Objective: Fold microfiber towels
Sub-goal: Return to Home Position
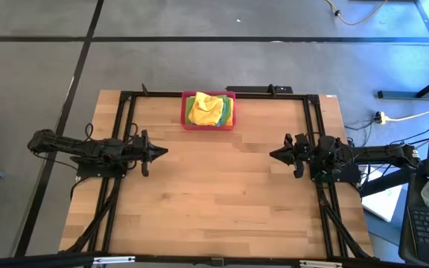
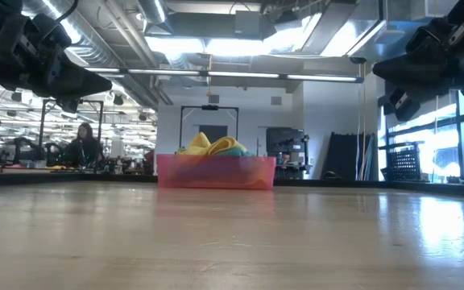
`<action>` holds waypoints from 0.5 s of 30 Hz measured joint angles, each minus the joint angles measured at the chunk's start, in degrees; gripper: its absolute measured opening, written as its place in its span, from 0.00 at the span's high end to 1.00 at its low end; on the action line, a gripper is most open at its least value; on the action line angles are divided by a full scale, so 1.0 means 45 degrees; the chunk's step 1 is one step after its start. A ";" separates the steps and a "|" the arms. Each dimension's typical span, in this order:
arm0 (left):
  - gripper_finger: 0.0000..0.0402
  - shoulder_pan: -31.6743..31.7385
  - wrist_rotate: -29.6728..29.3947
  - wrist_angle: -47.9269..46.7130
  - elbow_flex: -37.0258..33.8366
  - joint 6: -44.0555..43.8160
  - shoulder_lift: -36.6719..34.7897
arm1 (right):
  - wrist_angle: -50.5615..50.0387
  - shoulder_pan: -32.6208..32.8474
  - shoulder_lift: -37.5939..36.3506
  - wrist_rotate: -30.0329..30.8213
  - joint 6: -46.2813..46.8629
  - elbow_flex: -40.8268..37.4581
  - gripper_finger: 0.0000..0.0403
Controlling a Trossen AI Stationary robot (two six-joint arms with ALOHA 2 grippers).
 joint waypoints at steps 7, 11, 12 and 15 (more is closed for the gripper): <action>0.99 0.0000 0.0000 0.0009 0.0000 0.0000 0.0000 | 0.0000 -0.0002 0.0000 0.0000 0.0034 0.0000 0.95; 0.97 0.0000 0.0000 0.0009 0.0000 0.0000 0.0000 | 0.0000 -0.0005 0.0000 0.0000 0.0036 0.0000 0.95; 0.96 0.0000 0.0005 0.0009 0.0000 0.0000 0.0000 | 0.0000 -0.0002 0.0000 0.0000 0.0027 0.0000 0.95; 0.95 0.0000 0.0005 0.0014 0.0000 0.0000 0.0000 | 0.0000 -0.0005 0.0000 0.0000 0.0032 0.0000 0.95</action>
